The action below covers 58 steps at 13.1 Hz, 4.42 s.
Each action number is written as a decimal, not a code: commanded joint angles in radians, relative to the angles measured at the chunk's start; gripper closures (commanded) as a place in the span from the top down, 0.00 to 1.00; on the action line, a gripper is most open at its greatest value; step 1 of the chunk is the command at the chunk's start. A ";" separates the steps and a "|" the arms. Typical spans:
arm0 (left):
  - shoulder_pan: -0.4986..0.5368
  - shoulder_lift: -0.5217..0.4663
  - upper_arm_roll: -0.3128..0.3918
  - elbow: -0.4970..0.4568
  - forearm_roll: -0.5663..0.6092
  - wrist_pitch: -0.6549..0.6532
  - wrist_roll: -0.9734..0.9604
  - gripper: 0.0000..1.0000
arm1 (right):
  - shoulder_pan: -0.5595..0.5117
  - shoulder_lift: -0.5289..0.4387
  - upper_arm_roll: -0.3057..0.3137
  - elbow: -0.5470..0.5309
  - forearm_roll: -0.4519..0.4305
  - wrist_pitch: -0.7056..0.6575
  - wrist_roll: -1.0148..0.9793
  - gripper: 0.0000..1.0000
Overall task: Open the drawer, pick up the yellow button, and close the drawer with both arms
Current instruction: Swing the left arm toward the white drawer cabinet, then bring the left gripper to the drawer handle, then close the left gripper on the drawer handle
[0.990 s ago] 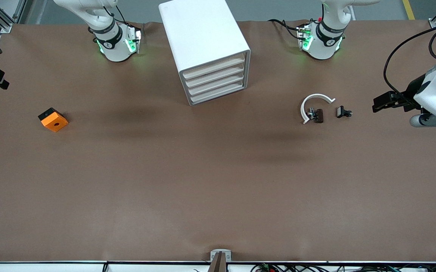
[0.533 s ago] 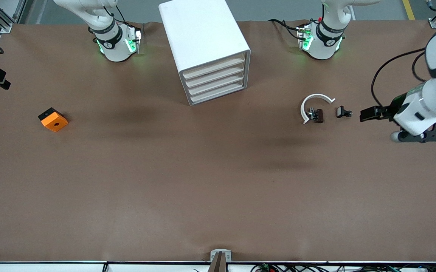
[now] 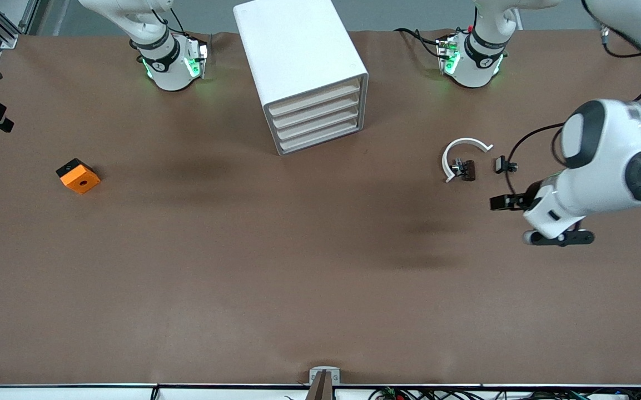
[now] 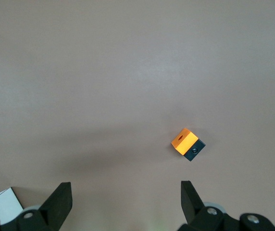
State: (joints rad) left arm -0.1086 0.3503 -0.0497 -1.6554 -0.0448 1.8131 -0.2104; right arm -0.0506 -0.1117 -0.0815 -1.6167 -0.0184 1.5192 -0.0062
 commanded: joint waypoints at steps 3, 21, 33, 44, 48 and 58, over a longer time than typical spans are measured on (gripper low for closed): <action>-0.014 0.073 -0.068 0.029 -0.047 0.012 -0.243 1.00 | -0.020 -0.031 0.012 -0.029 0.023 0.022 0.000 1.00; -0.101 0.360 -0.188 0.244 -0.559 -0.340 -1.637 1.00 | -0.020 -0.072 0.012 -0.092 0.031 0.076 0.000 1.00; -0.244 0.423 -0.188 0.236 -0.742 -0.514 -1.942 0.68 | -0.015 -0.068 0.017 -0.074 0.031 0.072 0.000 1.00; -0.318 0.455 -0.187 0.175 -0.828 -0.637 -1.988 0.58 | -0.015 -0.068 0.019 -0.074 0.031 0.070 0.003 1.00; -0.345 0.454 -0.187 0.146 -0.828 -0.640 -2.014 0.58 | -0.017 -0.060 0.019 -0.058 0.031 0.070 -0.003 1.00; -0.384 0.454 -0.188 0.132 -0.834 -0.643 -2.014 0.39 | -0.014 -0.046 0.019 -0.037 0.031 0.055 -0.001 1.00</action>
State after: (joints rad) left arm -0.4819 0.8088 -0.2403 -1.5202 -0.8510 1.1801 -2.2033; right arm -0.0524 -0.1623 -0.0732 -1.6693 -0.0014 1.5871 -0.0061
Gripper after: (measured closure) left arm 0.608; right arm 0.000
